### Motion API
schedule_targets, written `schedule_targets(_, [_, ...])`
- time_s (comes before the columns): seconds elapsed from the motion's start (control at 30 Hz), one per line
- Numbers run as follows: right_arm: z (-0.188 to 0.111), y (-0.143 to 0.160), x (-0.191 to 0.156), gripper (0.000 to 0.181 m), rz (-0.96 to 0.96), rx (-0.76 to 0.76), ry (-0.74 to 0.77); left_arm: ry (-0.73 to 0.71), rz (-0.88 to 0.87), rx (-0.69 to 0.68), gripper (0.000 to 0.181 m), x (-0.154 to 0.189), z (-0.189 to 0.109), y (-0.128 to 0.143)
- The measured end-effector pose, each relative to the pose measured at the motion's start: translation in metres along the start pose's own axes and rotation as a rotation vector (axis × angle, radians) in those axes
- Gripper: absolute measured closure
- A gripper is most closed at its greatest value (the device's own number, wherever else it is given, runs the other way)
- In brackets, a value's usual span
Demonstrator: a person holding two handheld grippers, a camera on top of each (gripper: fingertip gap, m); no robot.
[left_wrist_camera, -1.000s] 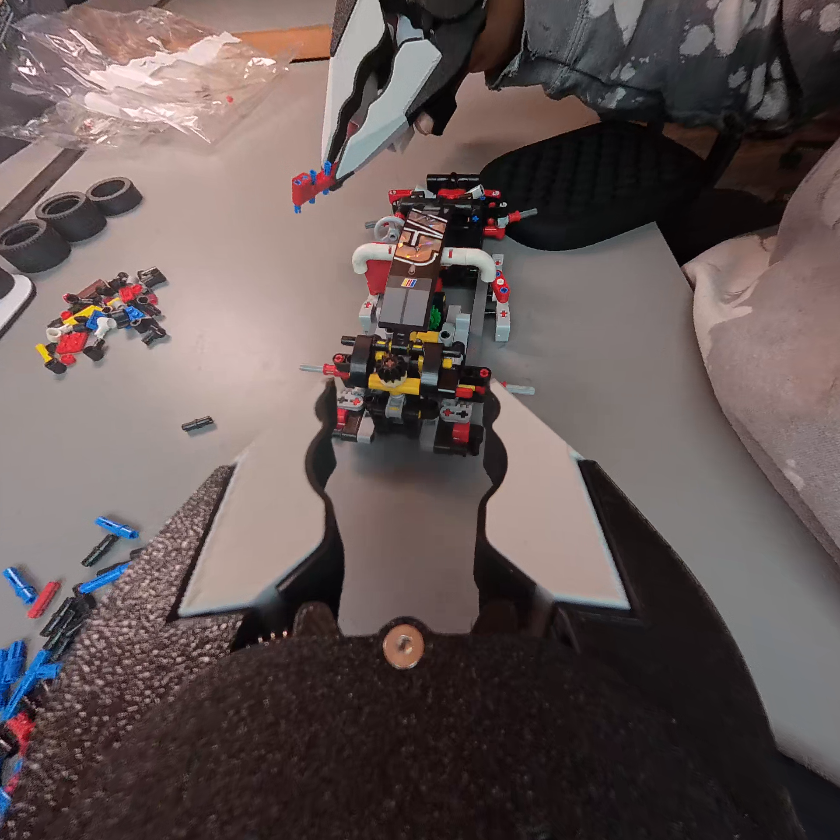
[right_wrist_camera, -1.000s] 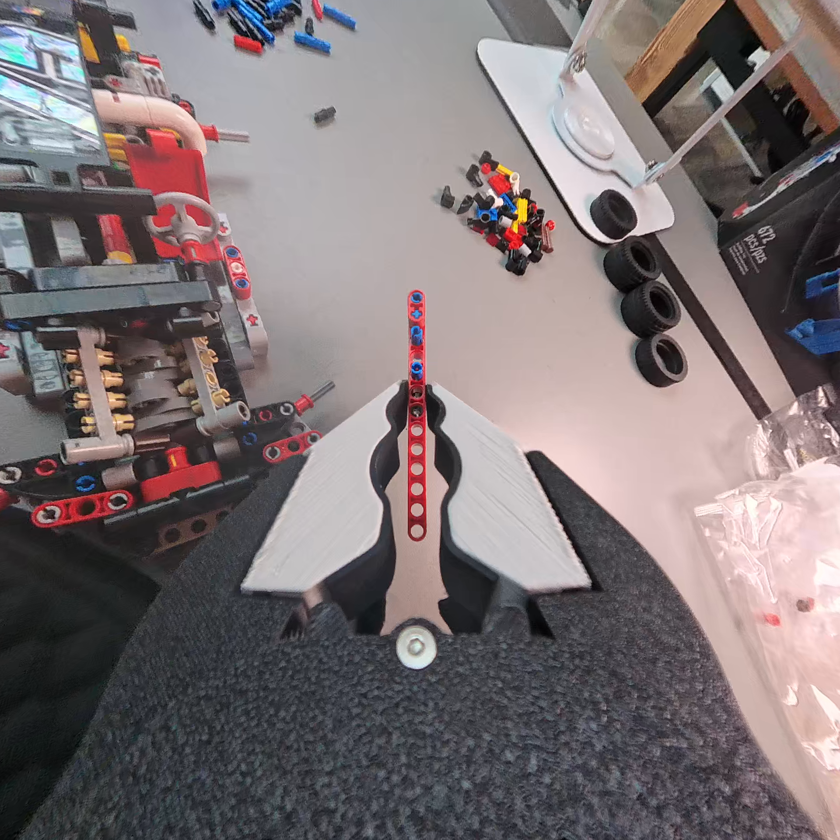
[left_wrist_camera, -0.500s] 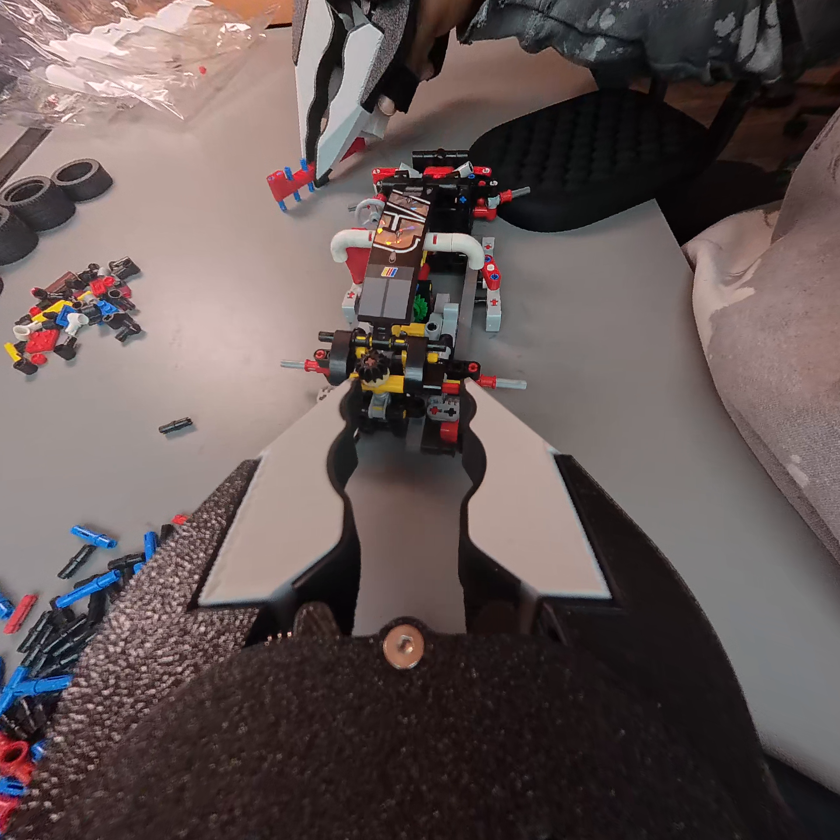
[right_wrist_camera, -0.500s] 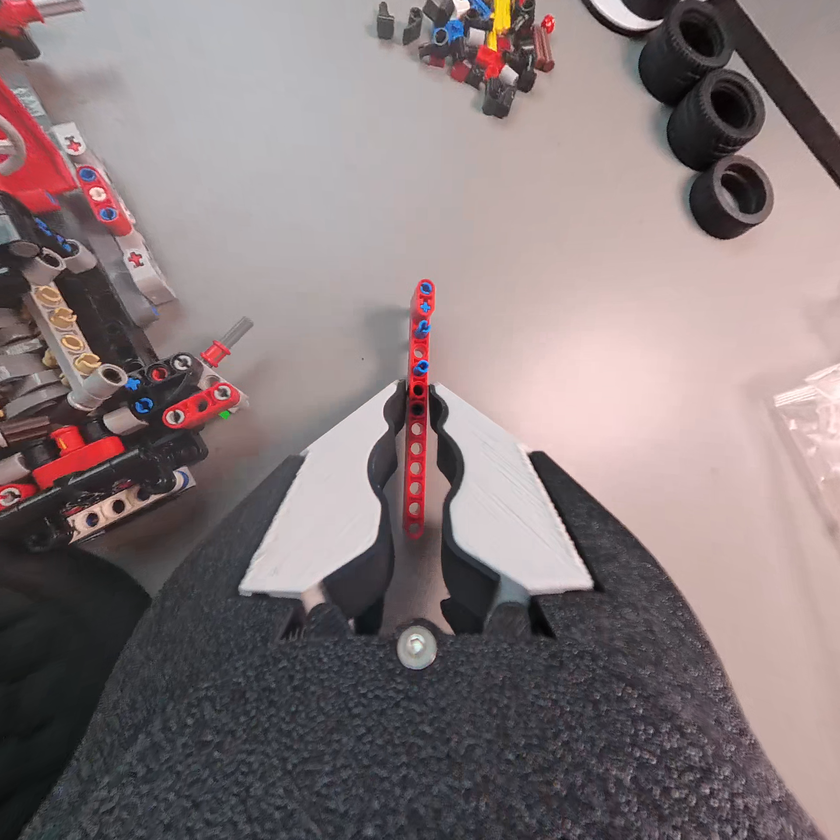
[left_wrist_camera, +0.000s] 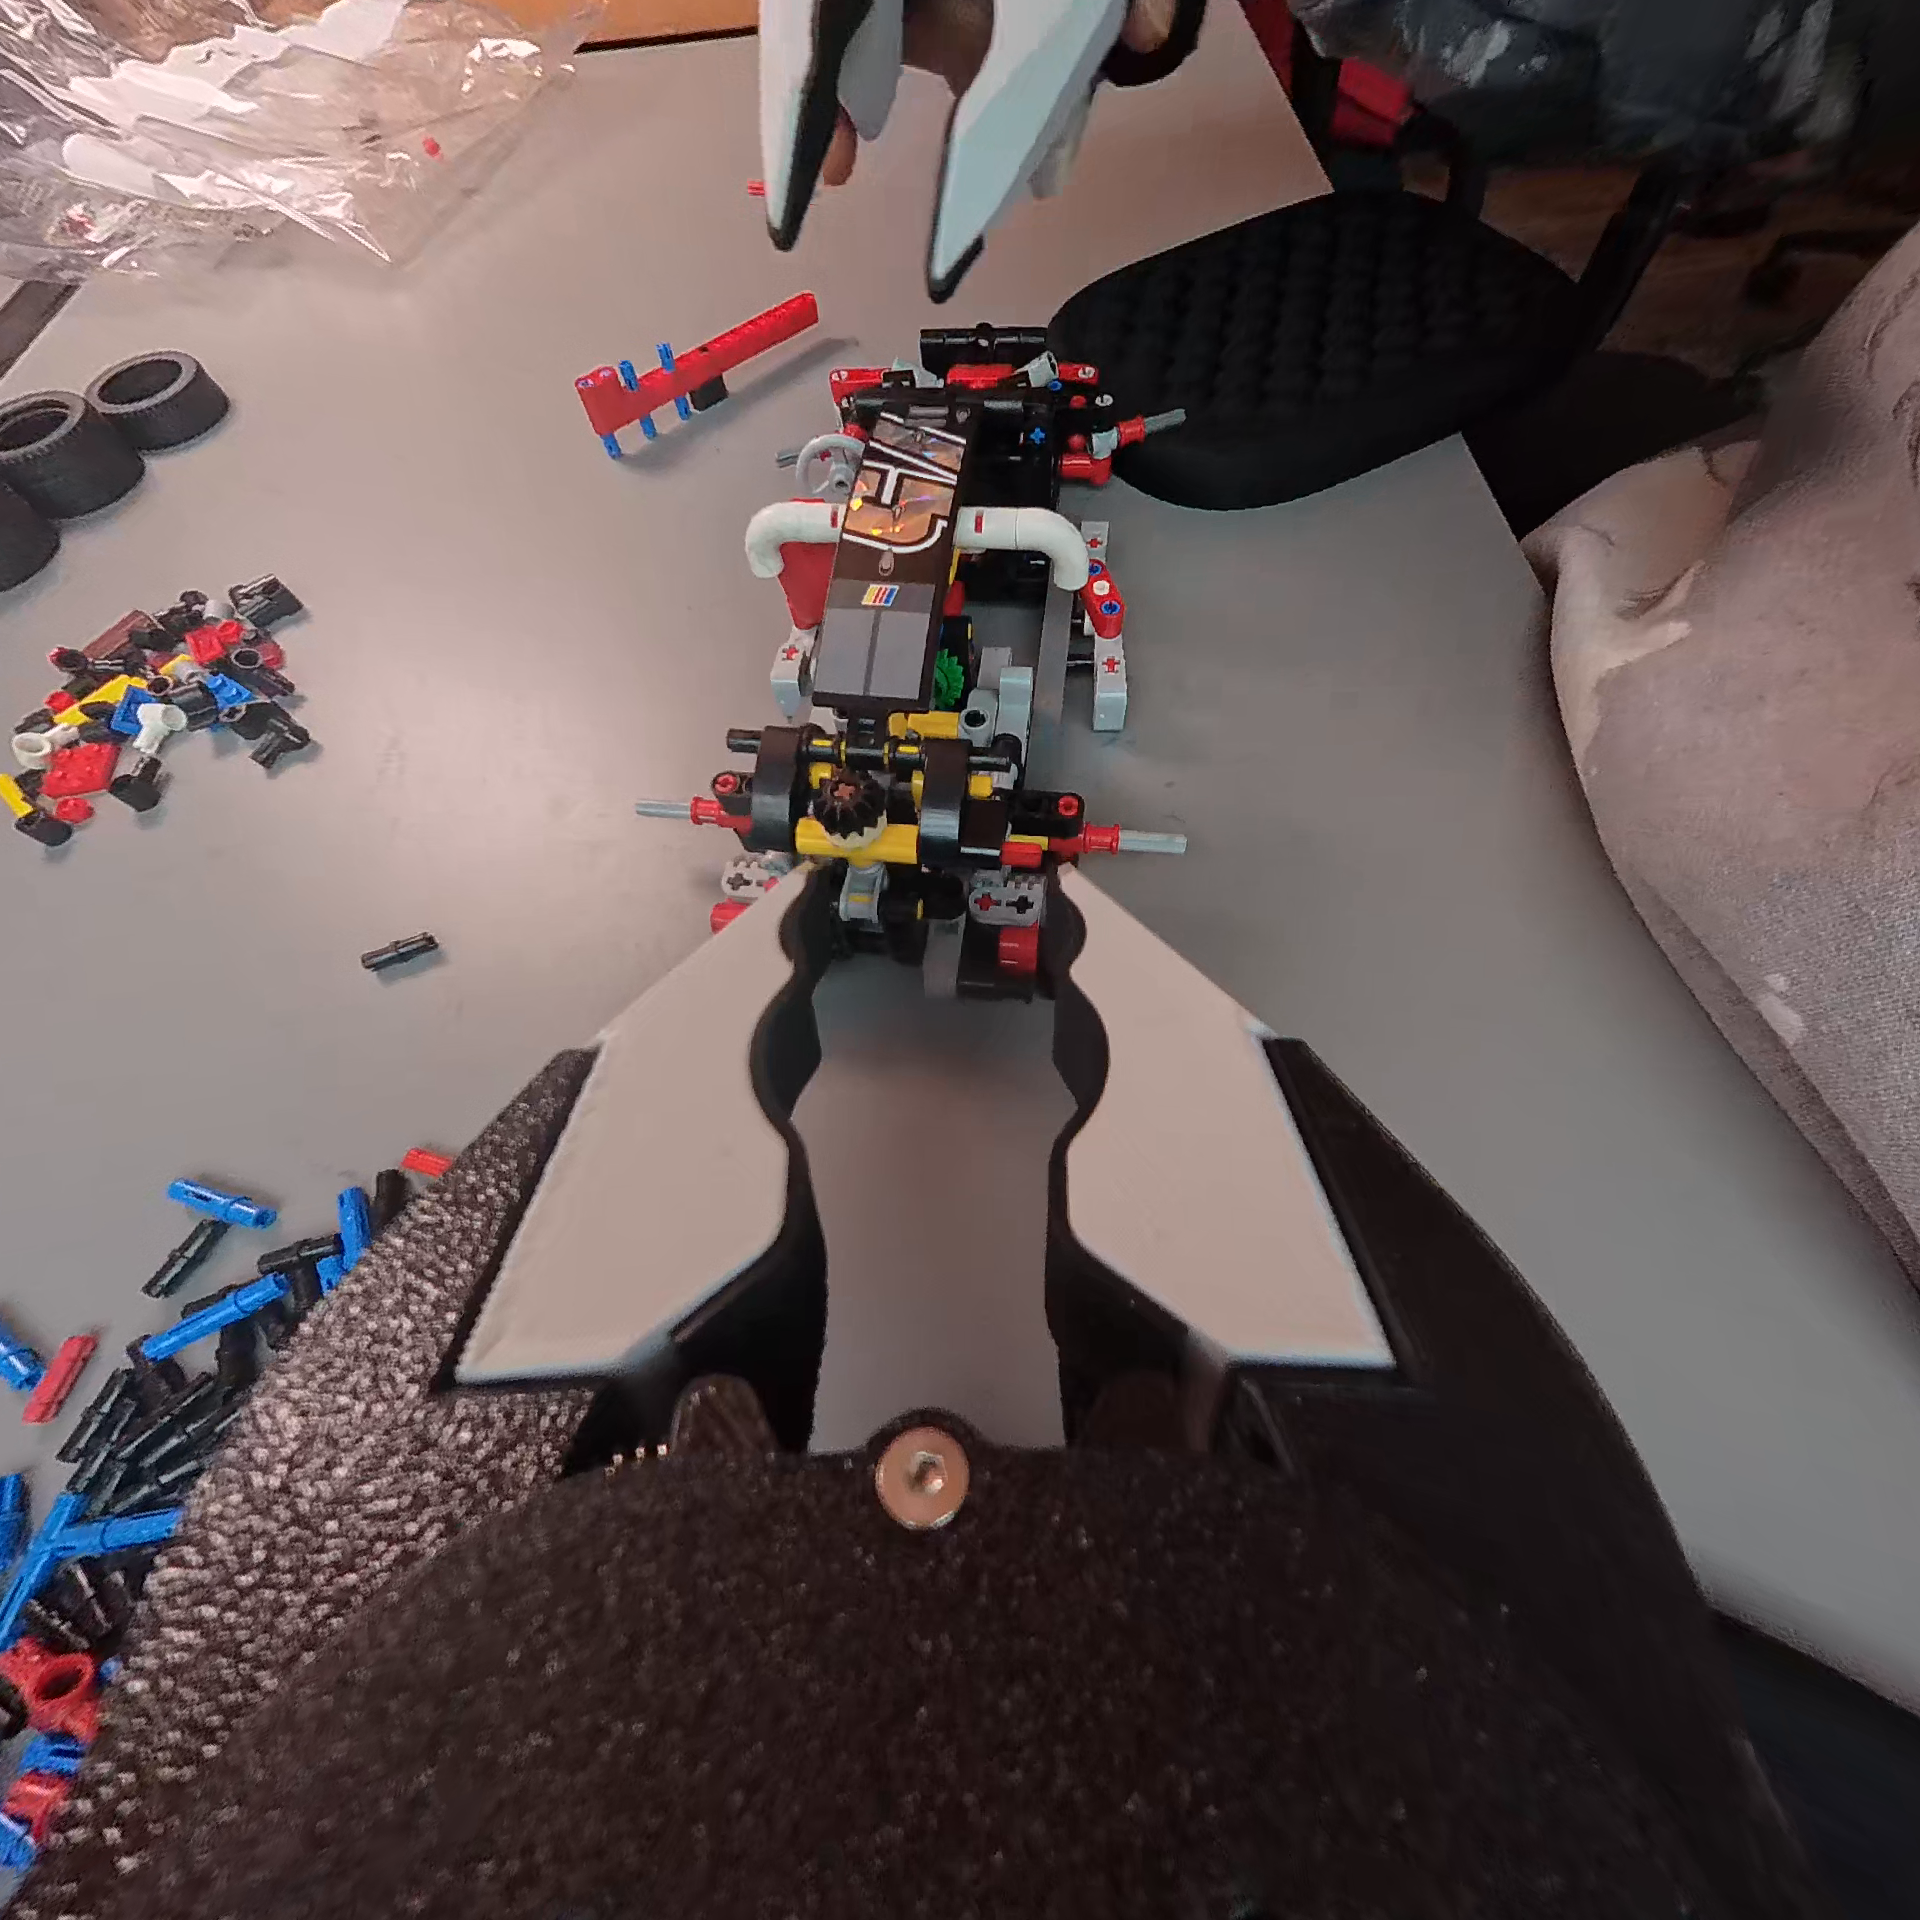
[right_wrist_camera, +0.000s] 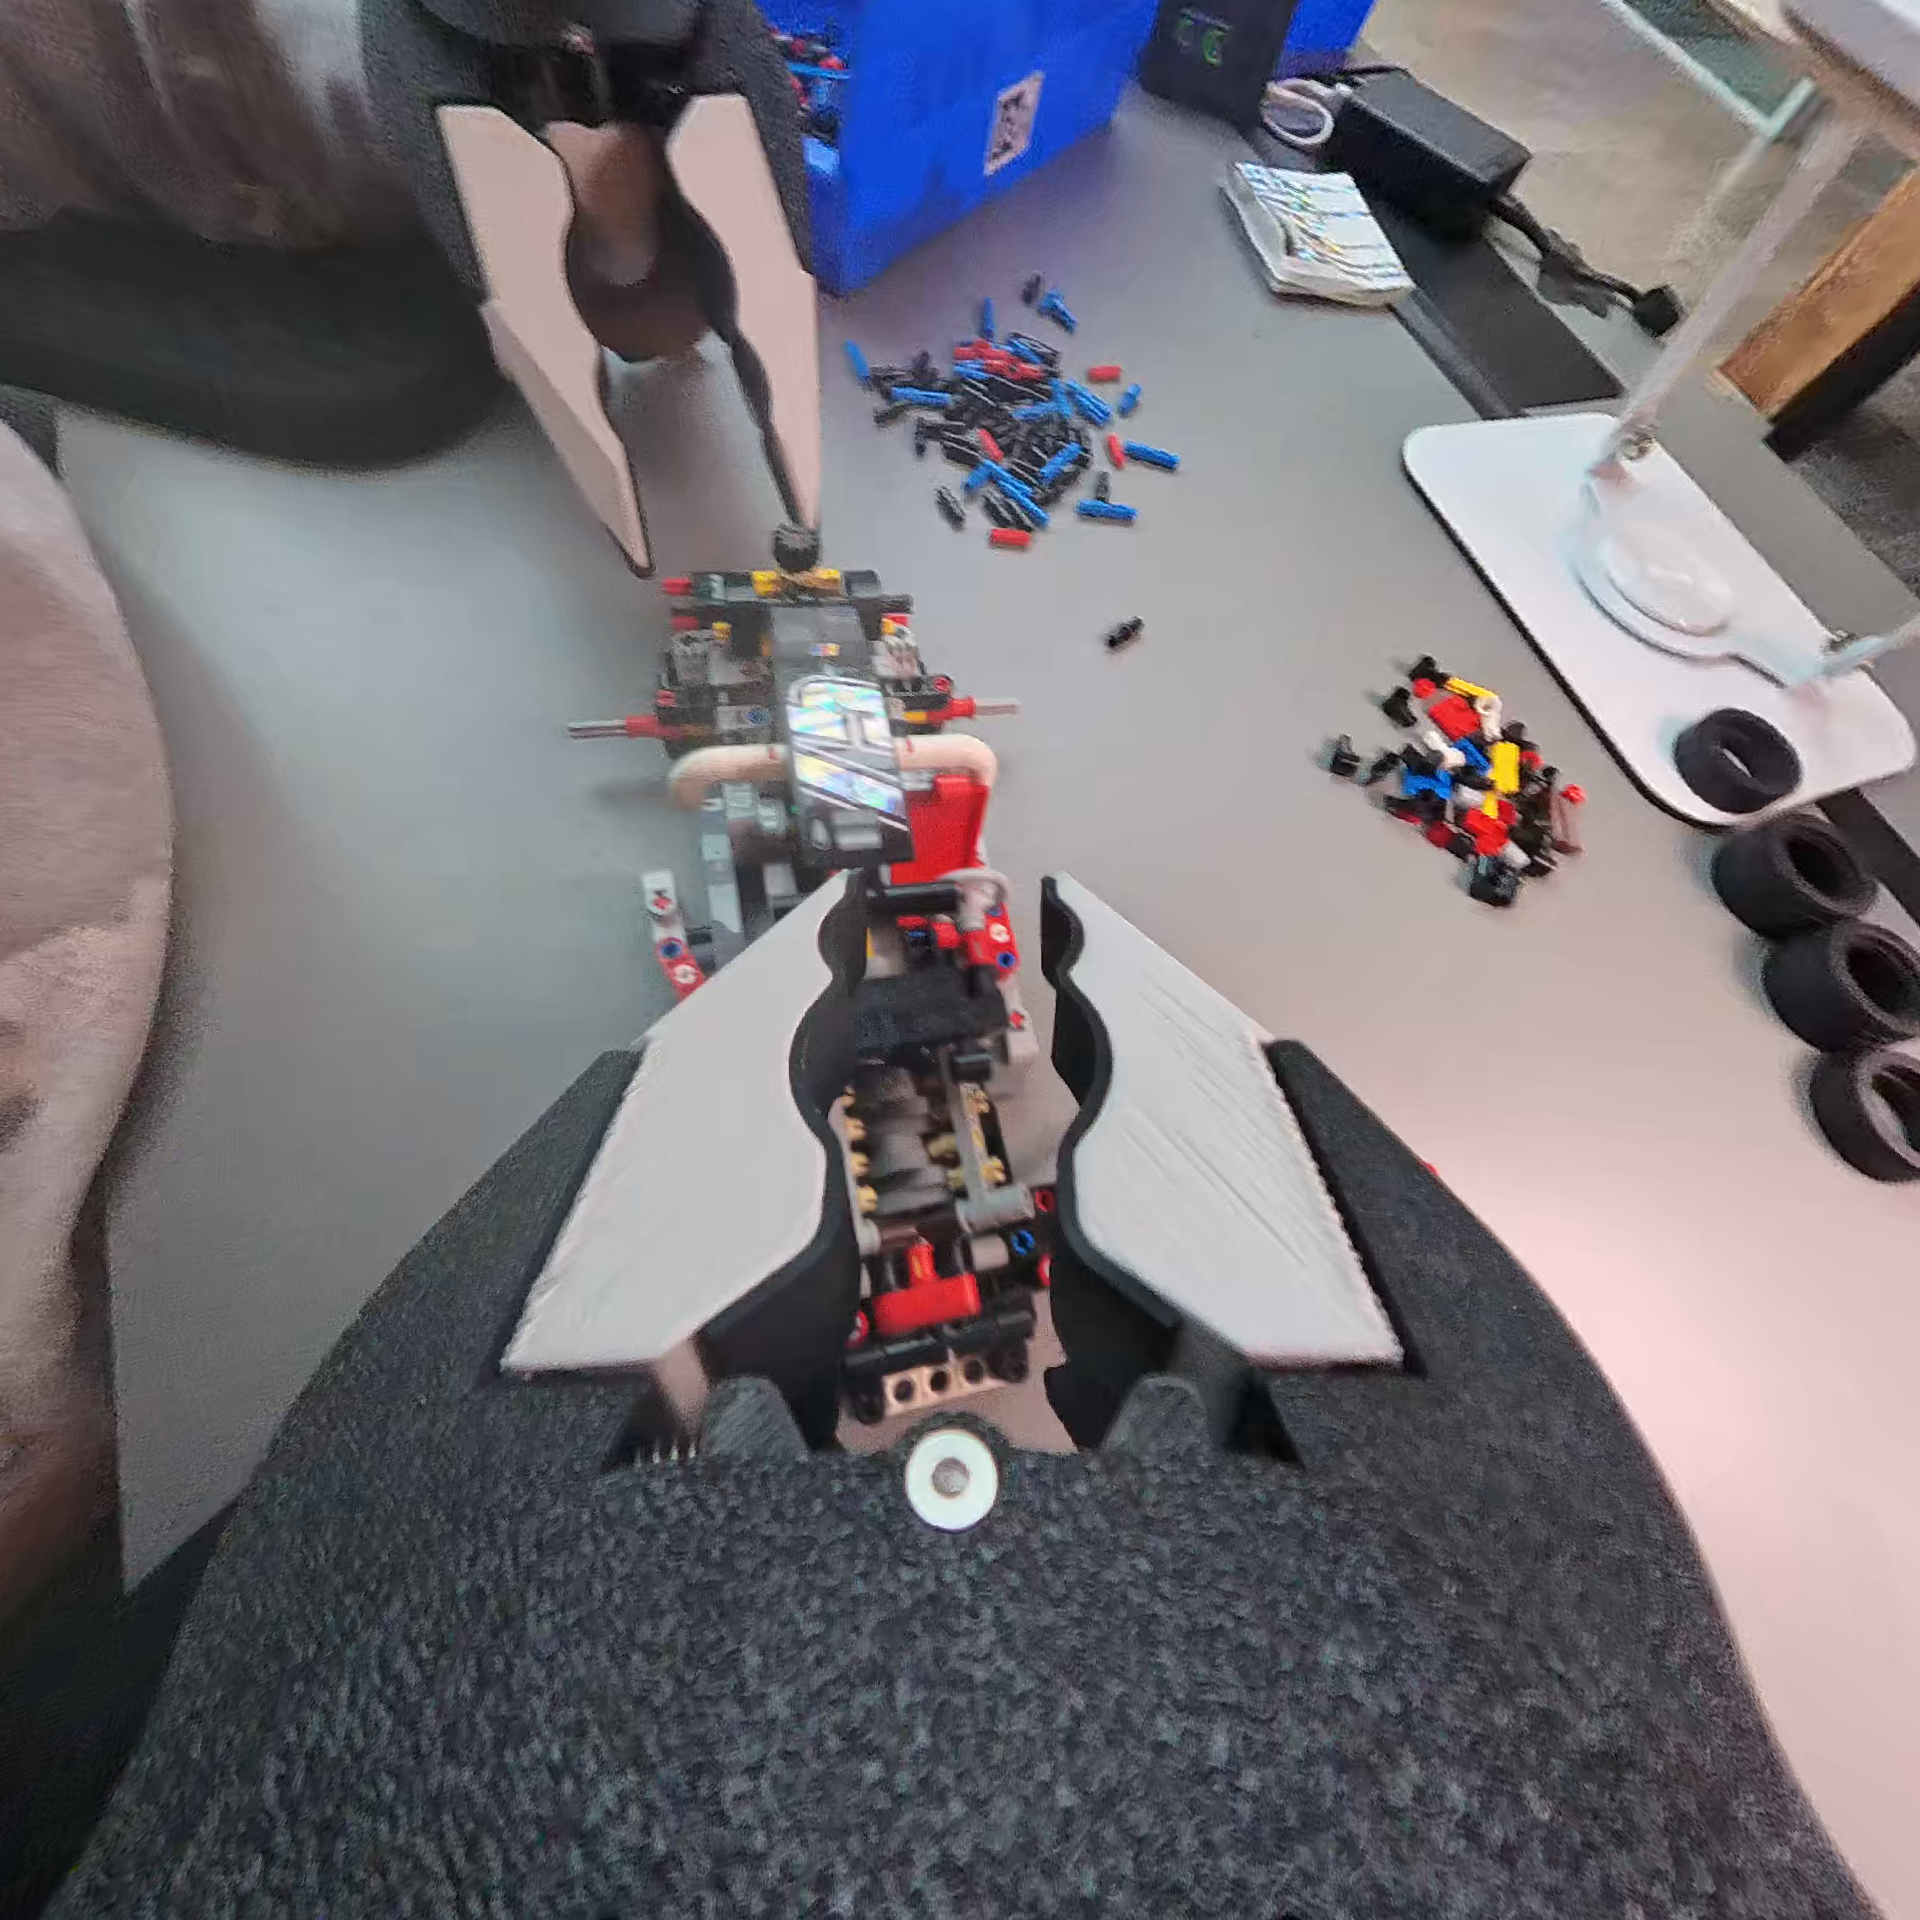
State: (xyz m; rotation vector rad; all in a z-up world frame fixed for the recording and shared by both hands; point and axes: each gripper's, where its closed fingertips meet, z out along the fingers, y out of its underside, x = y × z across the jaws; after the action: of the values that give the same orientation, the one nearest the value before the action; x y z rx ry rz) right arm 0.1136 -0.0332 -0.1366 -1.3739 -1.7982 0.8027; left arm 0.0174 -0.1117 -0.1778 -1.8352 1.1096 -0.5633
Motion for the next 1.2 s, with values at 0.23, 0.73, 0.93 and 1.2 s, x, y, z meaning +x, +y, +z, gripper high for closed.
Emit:
schedule_targets(0.23, [0.035,-0.004,-0.029,0.128,-0.098,-0.064,-0.011,-0.024,0.02,-0.031,0.137,-0.001,0.004,0.004])
schedule_targets(0.73, [0.048,-0.006,-0.026,0.156,-0.239,-0.033,-0.095,-0.022,0.003,-0.069,0.125,-0.002,0.005,0.013])
schedule_targets(0.93, [-0.007,-0.007,0.007,0.146,0.036,0.111,-0.029,-0.026,0.009,-0.092,0.131,-0.001,0.009,0.016])
schedule_targets(1.2, [-0.155,0.191,0.15,0.16,0.615,-0.356,0.568,-0.011,0.003,-0.095,0.137,0.0,0.012,0.015])
